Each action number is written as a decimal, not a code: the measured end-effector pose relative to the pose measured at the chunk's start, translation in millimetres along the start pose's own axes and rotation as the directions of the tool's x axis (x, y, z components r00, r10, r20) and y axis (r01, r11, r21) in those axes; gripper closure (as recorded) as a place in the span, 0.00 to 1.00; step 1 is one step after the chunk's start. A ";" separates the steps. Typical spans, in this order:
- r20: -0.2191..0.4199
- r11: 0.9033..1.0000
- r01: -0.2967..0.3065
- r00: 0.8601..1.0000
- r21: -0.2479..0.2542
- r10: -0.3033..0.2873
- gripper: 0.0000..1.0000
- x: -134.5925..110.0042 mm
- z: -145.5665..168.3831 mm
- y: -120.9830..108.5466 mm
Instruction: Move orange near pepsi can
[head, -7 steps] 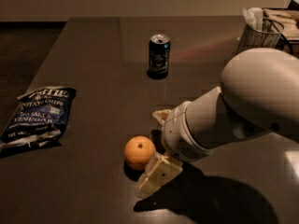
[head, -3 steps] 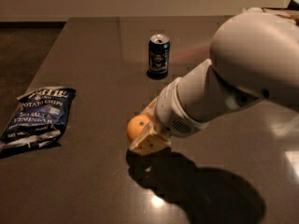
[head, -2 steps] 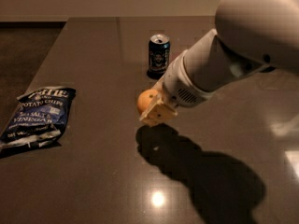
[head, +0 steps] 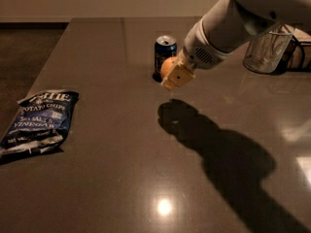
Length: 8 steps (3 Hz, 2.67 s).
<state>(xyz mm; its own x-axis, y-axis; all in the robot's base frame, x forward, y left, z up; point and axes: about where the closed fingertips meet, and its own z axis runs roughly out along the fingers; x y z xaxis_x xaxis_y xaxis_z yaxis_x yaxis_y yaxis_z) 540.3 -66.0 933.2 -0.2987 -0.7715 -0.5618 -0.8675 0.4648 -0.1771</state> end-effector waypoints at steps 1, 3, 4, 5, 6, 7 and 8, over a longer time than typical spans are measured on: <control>-0.026 0.998 -0.058 0.998 0.020 0.058 1.00 11.8 11.2 -34.4; -0.045 0.990 -0.135 0.990 0.039 0.137 1.00 24.8 29.0 -70.7; -0.051 0.986 -0.165 0.985 0.021 0.166 1.00 34.0 44.0 -72.1; -0.057 0.984 -0.177 0.983 -0.001 0.177 1.00 42.0 59.0 -66.6; -0.050 0.983 -0.181 0.982 -0.009 0.181 0.82 44.9 68.5 -61.5; -0.041 0.983 -0.182 0.983 -0.009 0.181 0.59 46.3 75.0 -57.4; -0.037 0.985 -0.170 0.985 -0.001 0.170 0.36 47.4 77.2 -54.2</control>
Offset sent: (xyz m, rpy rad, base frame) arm 0.0801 -0.0486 -0.0253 0.0090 0.0531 -0.1681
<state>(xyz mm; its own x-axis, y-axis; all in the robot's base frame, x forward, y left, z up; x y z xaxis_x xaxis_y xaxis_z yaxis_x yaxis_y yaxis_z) 603.9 -94.2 853.8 -0.4560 -0.6970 -0.5534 -0.8048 0.5884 -0.0780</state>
